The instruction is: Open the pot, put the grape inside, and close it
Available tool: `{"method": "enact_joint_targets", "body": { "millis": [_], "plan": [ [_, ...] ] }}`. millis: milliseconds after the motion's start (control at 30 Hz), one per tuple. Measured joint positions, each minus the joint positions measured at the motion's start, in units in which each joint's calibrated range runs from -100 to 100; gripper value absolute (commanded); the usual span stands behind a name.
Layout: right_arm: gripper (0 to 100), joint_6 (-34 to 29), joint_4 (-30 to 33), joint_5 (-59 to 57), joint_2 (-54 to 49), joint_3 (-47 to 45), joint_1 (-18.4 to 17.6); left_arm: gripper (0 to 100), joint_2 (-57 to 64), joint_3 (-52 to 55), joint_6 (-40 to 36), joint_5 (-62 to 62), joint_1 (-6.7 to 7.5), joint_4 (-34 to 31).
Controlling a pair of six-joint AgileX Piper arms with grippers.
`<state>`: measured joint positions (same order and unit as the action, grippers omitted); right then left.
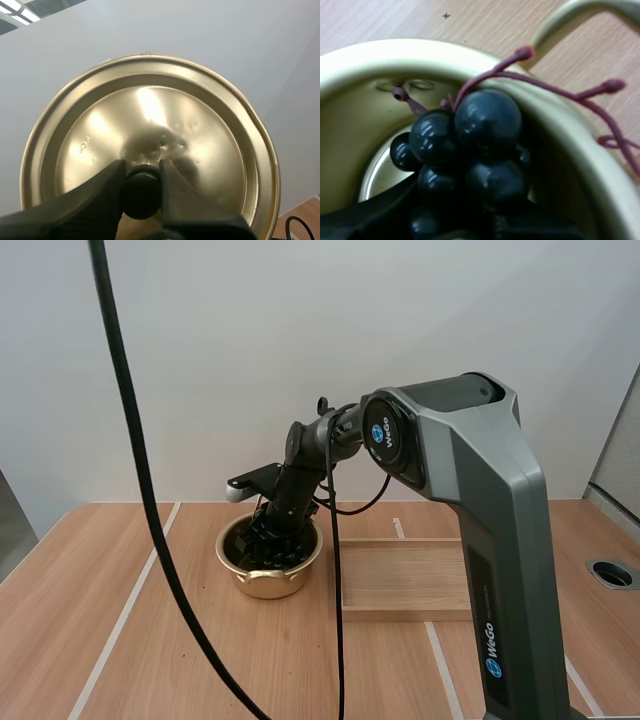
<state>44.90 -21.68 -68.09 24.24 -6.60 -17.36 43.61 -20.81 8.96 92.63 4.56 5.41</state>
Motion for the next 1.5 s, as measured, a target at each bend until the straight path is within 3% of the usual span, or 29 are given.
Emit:
{"method": "enact_joint_targets", "body": {
  "millis": [500,600,667,733,1500],
  "plan": [
    [1,-0.2,0.2,-0.7,0.6,0.6,0.0,0,0.0,0.0,0.0,0.0,0.0,0.0],
    [42,-0.3,0.2,-0.7,0.7,0.6,0.0,0,0.0,0.0,0.0,0.0,0.0,0.0],
    [76,-0.3,0.2,-0.9,0.7,0.6,0.0,0,0.0,0.0,0.0,0.0,0.0,0.0],
    [88,-0.3,0.4,-0.9,0.7,0.6,0.0,0,0.0,0.0,0.0,0.0,0.0,0.0],
    [92,-0.2,-1.0,-4.3,-2.5,-0.4,0.0,0,0.0,0.0,0.3,0.0,0.0,0.0]
  ]
}}
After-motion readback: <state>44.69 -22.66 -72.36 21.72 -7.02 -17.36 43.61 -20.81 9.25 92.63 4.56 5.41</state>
